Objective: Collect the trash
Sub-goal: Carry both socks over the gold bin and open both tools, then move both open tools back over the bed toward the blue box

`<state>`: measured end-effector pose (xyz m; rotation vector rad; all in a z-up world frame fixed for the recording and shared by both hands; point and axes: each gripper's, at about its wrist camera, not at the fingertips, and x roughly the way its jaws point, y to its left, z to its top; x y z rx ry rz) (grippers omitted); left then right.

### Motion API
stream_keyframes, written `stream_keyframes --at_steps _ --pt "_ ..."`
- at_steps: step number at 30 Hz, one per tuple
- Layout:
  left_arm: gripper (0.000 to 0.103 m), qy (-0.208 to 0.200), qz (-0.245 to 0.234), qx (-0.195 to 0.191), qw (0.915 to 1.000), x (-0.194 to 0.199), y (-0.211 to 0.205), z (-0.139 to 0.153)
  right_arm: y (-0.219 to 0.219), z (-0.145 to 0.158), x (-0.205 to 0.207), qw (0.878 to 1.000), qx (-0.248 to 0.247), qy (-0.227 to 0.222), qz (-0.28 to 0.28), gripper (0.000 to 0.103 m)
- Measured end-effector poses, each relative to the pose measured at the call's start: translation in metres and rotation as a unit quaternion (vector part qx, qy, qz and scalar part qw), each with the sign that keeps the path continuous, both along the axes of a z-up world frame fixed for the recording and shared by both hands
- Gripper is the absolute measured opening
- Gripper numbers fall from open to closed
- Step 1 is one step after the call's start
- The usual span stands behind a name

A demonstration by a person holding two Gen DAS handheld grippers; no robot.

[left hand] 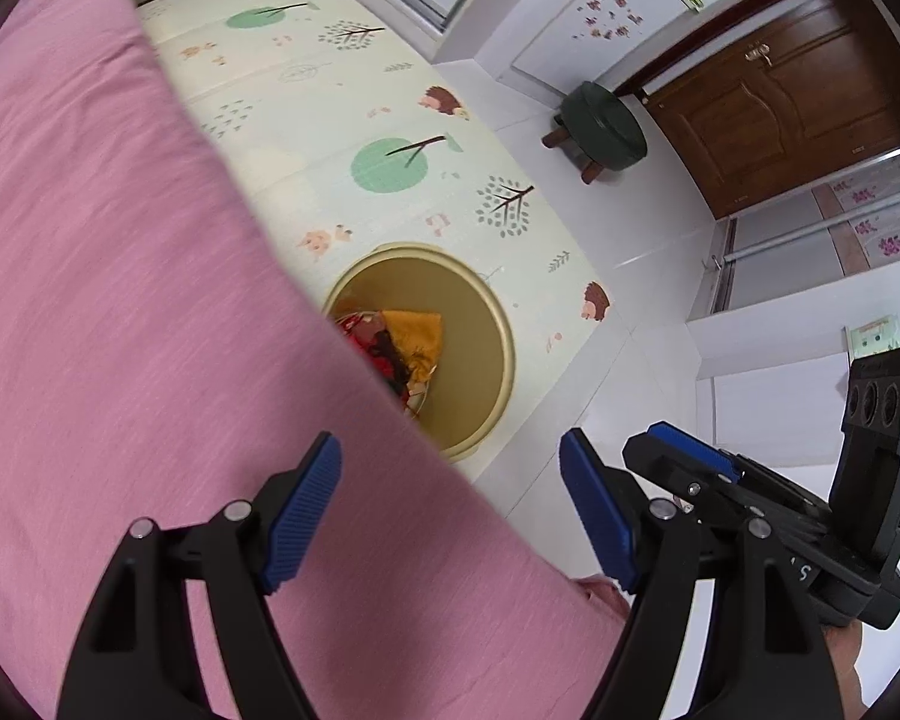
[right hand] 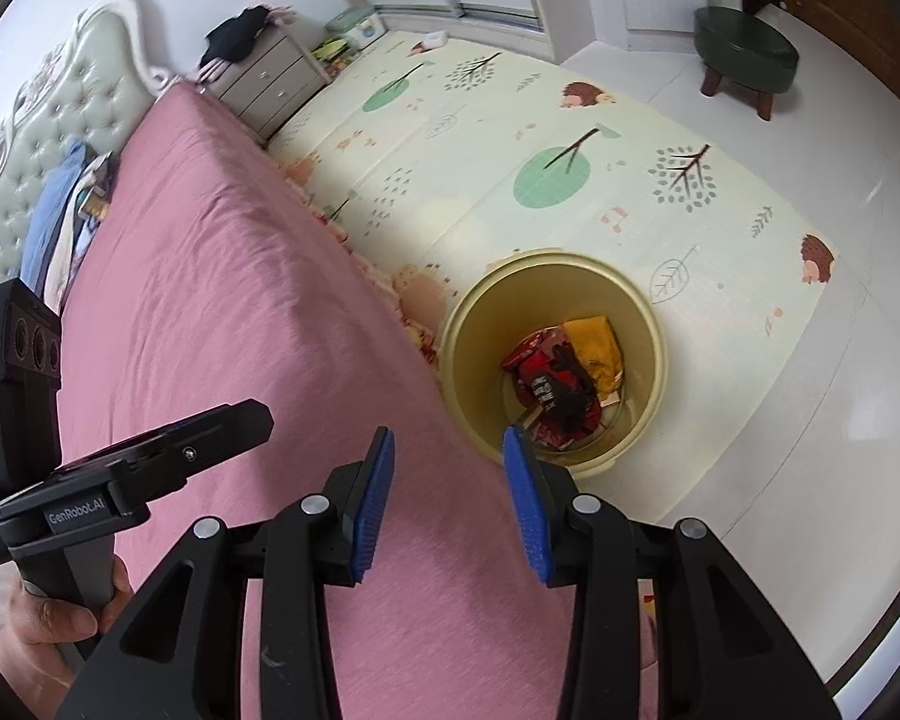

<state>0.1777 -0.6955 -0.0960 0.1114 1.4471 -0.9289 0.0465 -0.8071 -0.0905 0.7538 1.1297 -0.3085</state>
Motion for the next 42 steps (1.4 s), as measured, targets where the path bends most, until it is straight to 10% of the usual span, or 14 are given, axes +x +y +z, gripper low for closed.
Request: stream_keyframes --at_steps 15,42 --pt "0.074 0.009 0.13 0.024 0.9912 -0.001 0.186 -0.014 0.143 -0.004 0.053 0.99 0.017 0.012 0.143 0.038" --pt "0.074 0.002 0.351 0.064 0.9341 -0.015 0.573 -0.018 0.476 0.009 0.118 0.916 0.024 0.01 0.399 0.04"
